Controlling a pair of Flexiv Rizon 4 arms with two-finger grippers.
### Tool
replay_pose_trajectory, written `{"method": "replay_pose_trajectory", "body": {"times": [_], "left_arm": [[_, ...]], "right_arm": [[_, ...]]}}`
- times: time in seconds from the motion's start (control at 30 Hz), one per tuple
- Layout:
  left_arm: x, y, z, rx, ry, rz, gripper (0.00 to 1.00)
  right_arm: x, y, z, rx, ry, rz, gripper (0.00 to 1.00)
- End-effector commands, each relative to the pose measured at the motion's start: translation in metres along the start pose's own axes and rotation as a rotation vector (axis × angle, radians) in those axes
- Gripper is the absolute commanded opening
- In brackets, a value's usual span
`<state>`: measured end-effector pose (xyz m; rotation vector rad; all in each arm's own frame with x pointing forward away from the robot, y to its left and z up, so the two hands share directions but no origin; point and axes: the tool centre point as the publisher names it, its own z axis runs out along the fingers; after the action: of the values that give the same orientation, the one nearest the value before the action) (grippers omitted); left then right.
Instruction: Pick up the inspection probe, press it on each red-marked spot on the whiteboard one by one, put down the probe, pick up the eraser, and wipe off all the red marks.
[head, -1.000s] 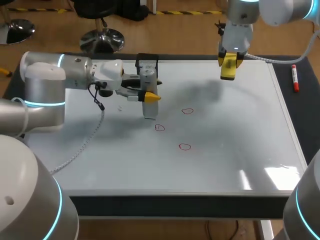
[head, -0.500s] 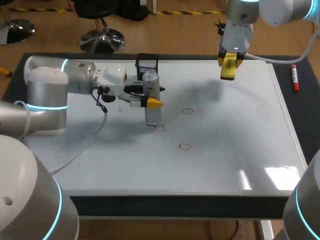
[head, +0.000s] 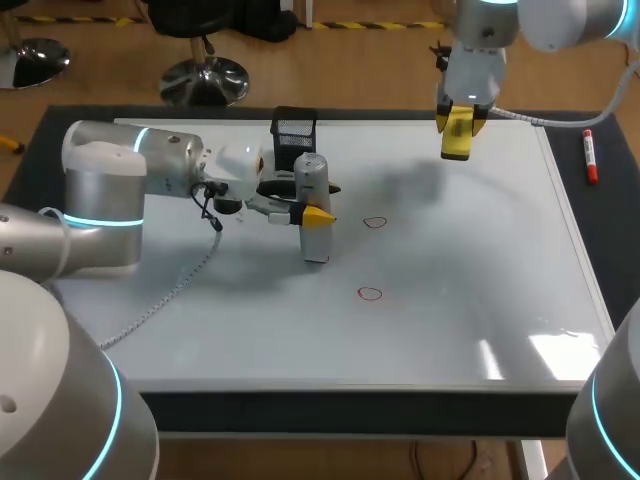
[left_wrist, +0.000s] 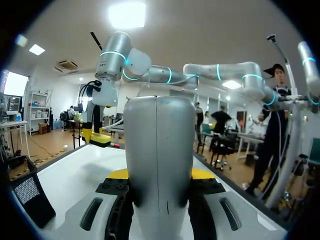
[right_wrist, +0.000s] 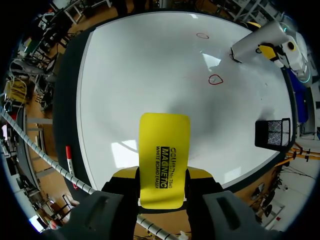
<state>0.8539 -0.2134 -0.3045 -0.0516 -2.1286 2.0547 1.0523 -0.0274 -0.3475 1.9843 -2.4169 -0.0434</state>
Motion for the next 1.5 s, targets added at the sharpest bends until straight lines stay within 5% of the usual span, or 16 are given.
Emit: {"method": "replay_pose_trajectory", "body": {"times": [0.03,1.5], "left_arm": [[-0.004,0.003,0.002,0.005,0.013,0.003,0.00],[0.005,0.016,0.003,0.027,0.062,0.037,0.00]], "right_arm": [[0.001,0.000,-0.001,0.003,0.002,-0.002,0.00],[0.001,0.000,-0.001,0.003,0.002,-0.002,0.00]]}}
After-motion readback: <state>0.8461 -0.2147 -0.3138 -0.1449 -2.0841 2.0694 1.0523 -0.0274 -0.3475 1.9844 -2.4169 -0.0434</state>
